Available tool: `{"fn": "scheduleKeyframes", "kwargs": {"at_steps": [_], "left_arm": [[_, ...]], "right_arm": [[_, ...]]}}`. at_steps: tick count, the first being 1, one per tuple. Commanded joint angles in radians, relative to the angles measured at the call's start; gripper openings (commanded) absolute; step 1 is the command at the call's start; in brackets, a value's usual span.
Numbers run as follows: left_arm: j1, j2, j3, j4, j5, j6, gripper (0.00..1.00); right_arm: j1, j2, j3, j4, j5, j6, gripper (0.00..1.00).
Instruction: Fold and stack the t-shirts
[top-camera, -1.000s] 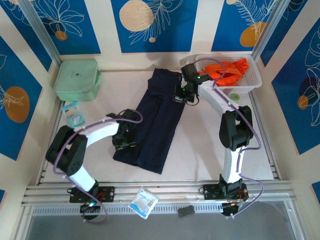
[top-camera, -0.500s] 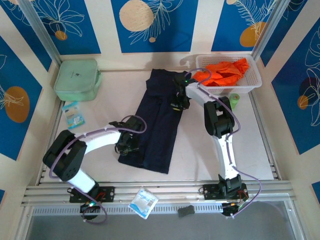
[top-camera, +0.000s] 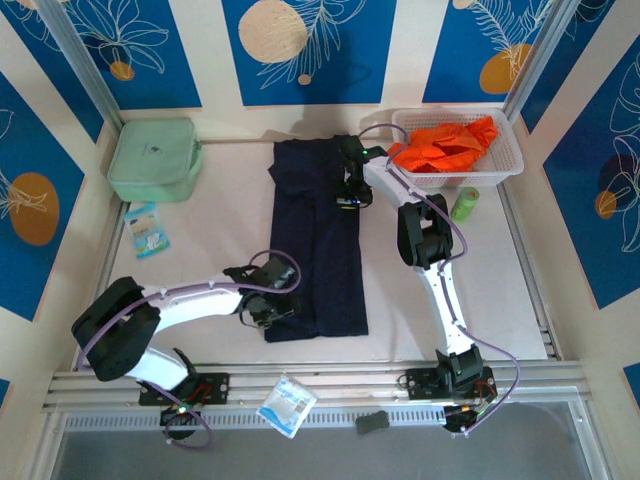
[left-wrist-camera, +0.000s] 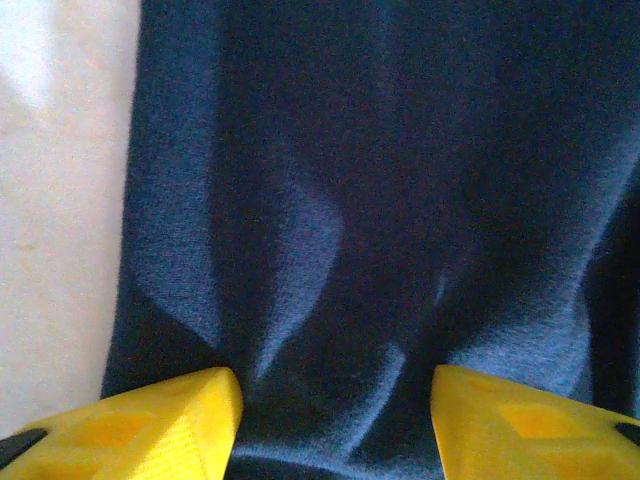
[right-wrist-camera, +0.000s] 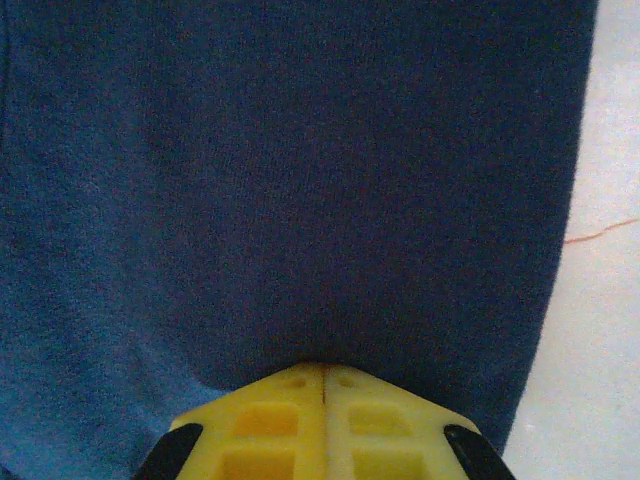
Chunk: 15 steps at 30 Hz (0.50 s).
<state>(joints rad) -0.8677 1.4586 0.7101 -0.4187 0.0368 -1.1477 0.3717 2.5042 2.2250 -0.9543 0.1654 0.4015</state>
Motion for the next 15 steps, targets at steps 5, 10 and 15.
{"fn": "scheduleKeyframes", "kwargs": {"at_steps": [5, 10, 15], "left_arm": [[-0.036, 0.005, -0.053, -0.142, 0.086, -0.072, 0.58], [-0.037, -0.036, -0.081, -0.193, 0.040, -0.071, 0.59], [-0.034, -0.028, -0.072, -0.210, -0.002, -0.055, 0.61]], "right_arm": [[-0.007, -0.042, -0.182, 0.033, 0.019, 0.008, 0.00], [-0.008, -0.104, -0.300, 0.077, 0.015, 0.045, 0.00], [-0.014, -0.126, -0.323, 0.091, 0.016, 0.053, 0.00]]}}
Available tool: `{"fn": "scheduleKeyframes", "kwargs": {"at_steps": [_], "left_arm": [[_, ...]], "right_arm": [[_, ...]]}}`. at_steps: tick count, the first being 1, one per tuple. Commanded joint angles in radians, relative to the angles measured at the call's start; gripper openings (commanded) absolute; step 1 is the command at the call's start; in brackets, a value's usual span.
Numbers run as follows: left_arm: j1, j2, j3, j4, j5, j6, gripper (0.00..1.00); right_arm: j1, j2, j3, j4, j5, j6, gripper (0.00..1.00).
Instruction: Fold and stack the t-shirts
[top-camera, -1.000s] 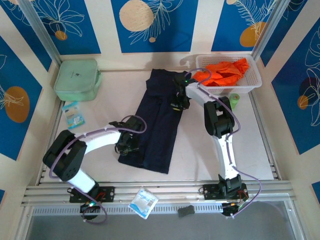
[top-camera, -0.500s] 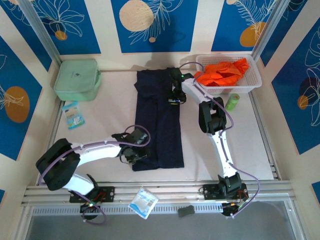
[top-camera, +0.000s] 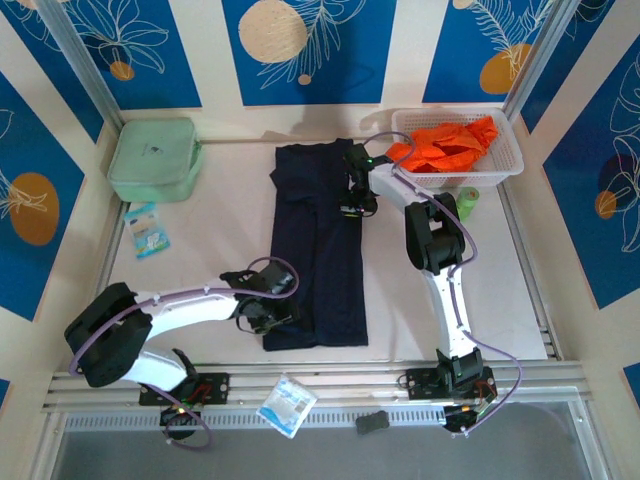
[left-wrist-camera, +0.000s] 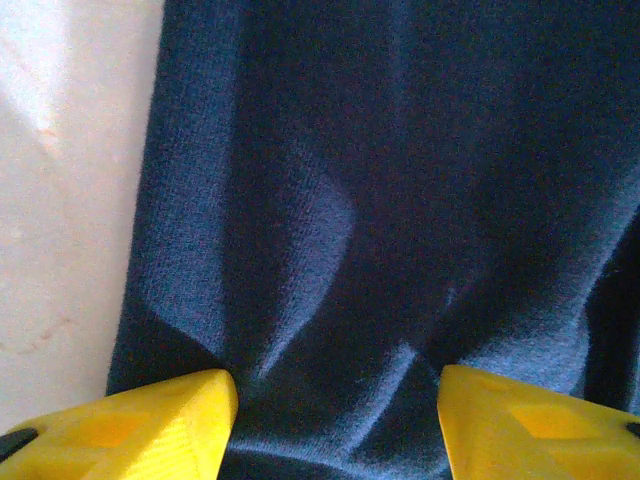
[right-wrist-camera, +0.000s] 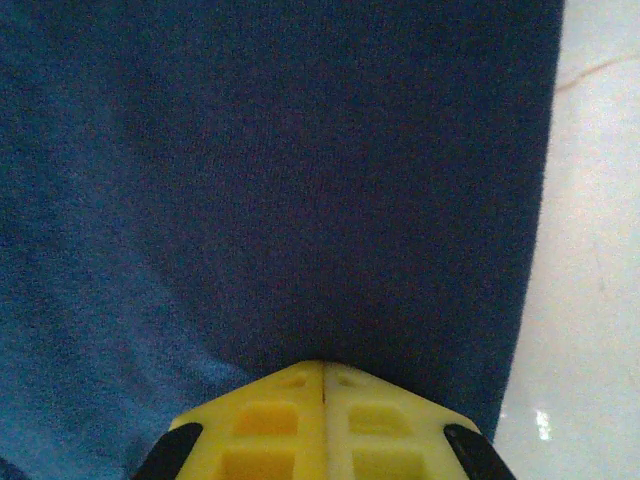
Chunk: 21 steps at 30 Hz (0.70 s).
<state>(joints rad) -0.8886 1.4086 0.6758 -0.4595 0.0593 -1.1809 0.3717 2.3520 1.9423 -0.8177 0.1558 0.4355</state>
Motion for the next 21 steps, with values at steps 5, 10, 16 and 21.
{"fn": "scheduleKeyframes", "kwargs": {"at_steps": [5, 10, 16, 21], "left_arm": [[-0.013, 0.040, 0.044, -0.192, -0.064, 0.034, 0.72], [-0.014, -0.007, 0.275, -0.360, -0.265, 0.202, 0.96], [0.000, -0.099, 0.494, -0.384, -0.538, 0.545, 0.99], [0.023, -0.192, 0.558, -0.169, -0.612, 1.016, 1.00]], "right_arm": [[-0.027, 0.010, 0.039, -0.067, 0.038, -0.025, 0.03], [-0.030, -0.219, 0.012, -0.011, 0.086, -0.162, 0.18], [-0.028, -0.691, -0.258, 0.172, 0.033, -0.365, 0.38], [-0.028, -1.060, -0.495, 0.271, -0.104, -0.558, 0.57]]}}
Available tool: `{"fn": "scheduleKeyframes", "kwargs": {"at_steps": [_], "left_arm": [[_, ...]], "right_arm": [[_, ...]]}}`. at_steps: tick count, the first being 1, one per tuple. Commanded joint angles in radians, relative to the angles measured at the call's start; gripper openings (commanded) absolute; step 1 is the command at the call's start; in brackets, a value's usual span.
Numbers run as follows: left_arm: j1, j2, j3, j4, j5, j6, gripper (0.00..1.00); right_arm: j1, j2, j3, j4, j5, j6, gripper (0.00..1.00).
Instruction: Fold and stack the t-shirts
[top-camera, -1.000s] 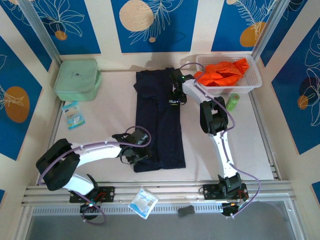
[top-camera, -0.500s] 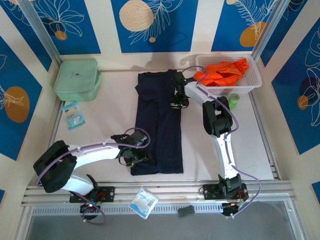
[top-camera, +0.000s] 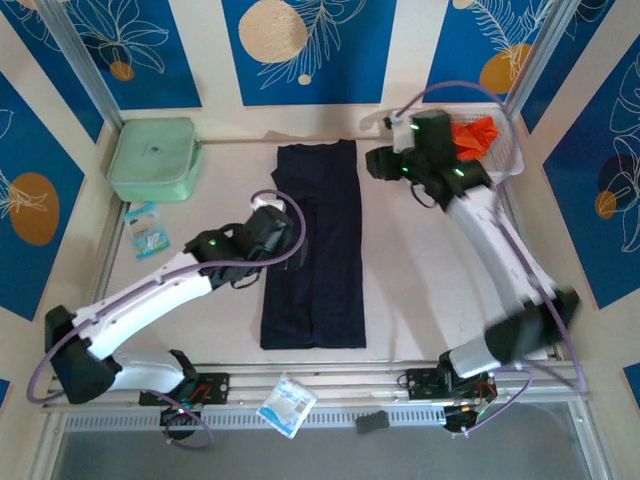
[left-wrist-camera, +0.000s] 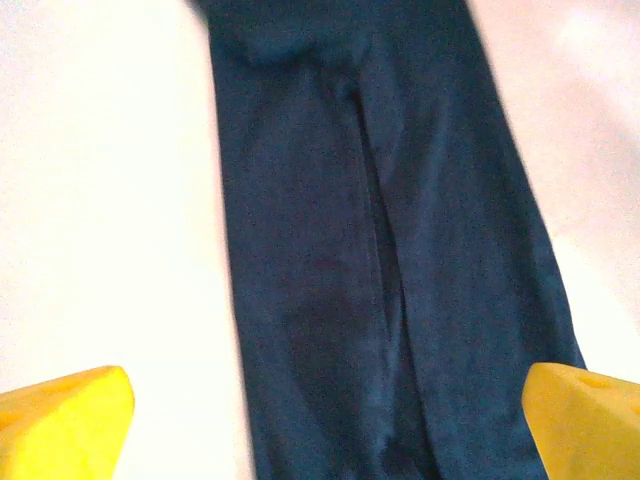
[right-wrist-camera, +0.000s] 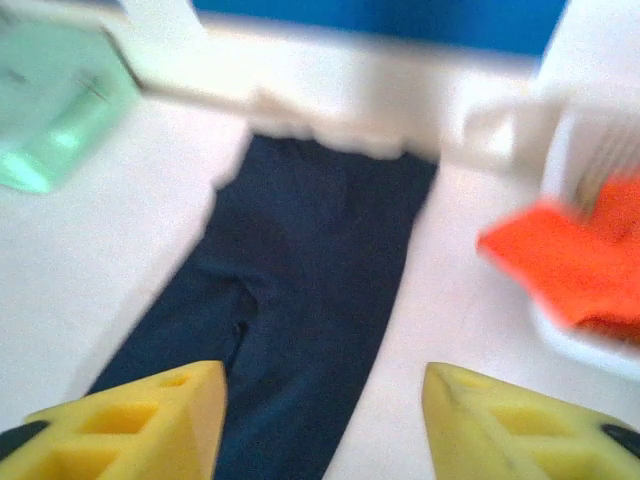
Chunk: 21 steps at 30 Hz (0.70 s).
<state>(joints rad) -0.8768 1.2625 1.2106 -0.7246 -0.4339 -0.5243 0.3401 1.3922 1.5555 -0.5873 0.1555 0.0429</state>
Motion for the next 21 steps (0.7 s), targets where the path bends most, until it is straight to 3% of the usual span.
{"fn": "scheduleKeyframes", "kwargs": {"at_steps": [1, 4, 7, 9, 12, 15, 21], "left_arm": [[0.011, -0.070, 0.014, 0.152, -0.126, 0.451, 0.99], [0.012, -0.165, -0.059, 0.394, -0.113, 0.738, 0.98], [0.012, -0.281, -0.174, 0.583, 0.029, 1.003, 0.99], [0.011, -0.361, -0.250, 0.612, 0.165, 1.179, 0.99], [0.012, -0.461, -0.321, 0.515, 0.328, 1.411, 0.99], [0.012, -0.495, -0.333, 0.357, 0.369, 1.507, 0.99], [-0.016, -0.435, -0.293, -0.061, 0.403, 1.633, 0.99]], "right_arm": [[0.002, -0.156, -0.141, 0.039, -0.144, -0.209, 0.59], [0.014, -0.329, -0.252, 0.005, -0.282, -0.435, 0.66], [0.098, -0.493, -0.385, -0.079, -0.305, -0.791, 0.69], [0.166, -0.577, -0.457, -0.136, -0.251, -0.947, 0.73], [0.234, -0.601, -0.450, -0.316, -0.237, -1.028, 0.74], [0.326, -0.568, -0.445, -0.499, -0.212, -1.069, 0.73], [0.596, -0.487, -0.631, -0.514, -0.039, -1.089, 0.71]]}}
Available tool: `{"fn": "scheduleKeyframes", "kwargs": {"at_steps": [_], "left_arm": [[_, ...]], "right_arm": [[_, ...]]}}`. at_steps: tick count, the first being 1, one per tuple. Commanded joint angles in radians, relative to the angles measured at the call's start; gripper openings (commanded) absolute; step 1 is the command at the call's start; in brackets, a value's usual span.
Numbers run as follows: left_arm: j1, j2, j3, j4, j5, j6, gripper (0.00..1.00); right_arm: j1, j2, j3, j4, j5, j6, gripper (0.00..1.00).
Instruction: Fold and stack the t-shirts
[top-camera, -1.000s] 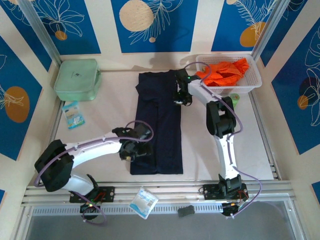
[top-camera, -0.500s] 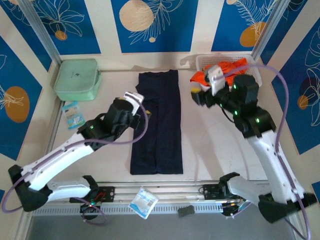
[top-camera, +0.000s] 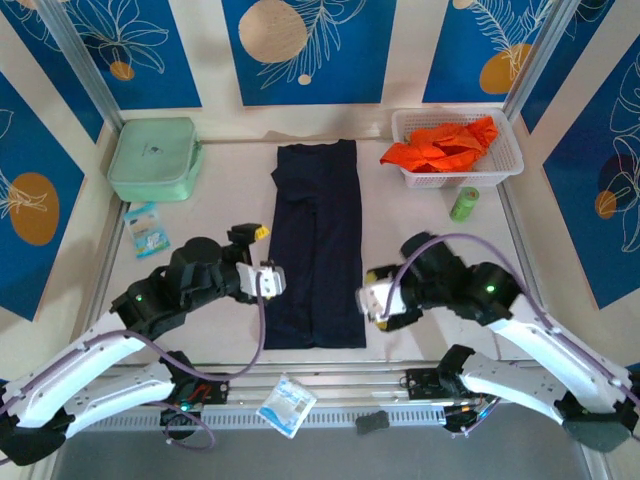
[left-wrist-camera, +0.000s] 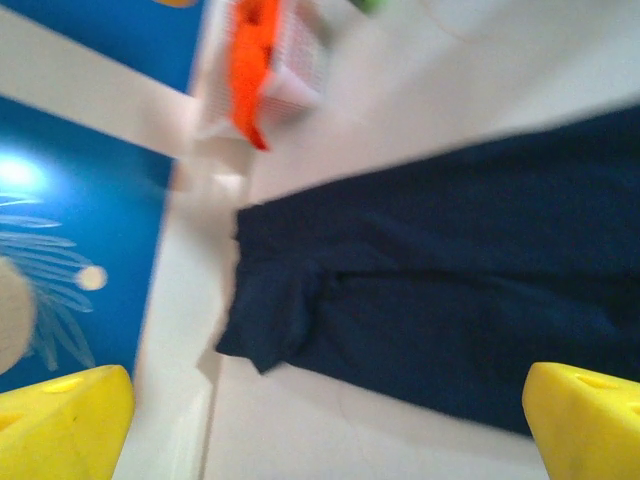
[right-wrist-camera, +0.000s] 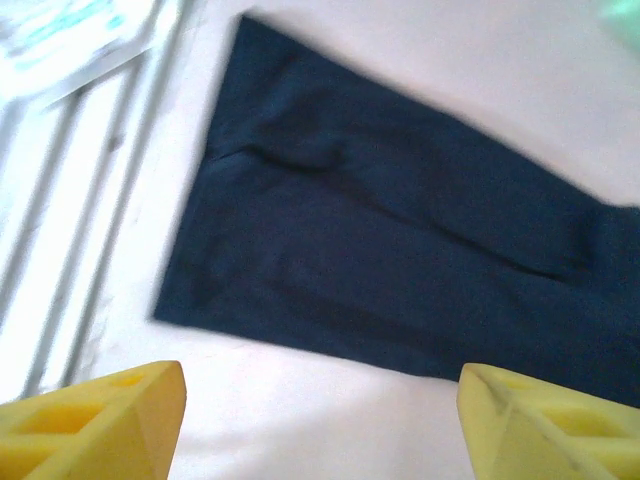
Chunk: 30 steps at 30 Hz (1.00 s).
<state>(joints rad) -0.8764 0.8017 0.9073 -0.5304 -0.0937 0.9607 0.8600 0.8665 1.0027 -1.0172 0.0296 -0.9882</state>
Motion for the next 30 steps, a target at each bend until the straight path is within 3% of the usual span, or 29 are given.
{"fn": "scheduleKeyframes", "kwargs": {"at_steps": [1, 6, 12, 30], "left_arm": [[-0.029, 0.030, -0.004, -0.281, 0.051, 0.169, 0.99], [-0.083, 0.036, -0.083, -0.320, 0.034, 0.246, 0.99], [-0.124, 0.114, -0.129, -0.301, 0.054, 0.199, 0.83], [-0.145, 0.163, -0.274, -0.299, 0.164, 0.255, 0.79]], "right_arm": [[0.101, 0.049, -0.104, -0.065, 0.094, -0.059, 0.71], [0.209, 0.127, -0.210, 0.034, 0.135, -0.043, 0.70], [0.282, 0.285, -0.244, 0.065, 0.174, 0.007, 0.63], [0.280, 0.517, -0.278, 0.252, 0.174, 0.020, 0.50]]}}
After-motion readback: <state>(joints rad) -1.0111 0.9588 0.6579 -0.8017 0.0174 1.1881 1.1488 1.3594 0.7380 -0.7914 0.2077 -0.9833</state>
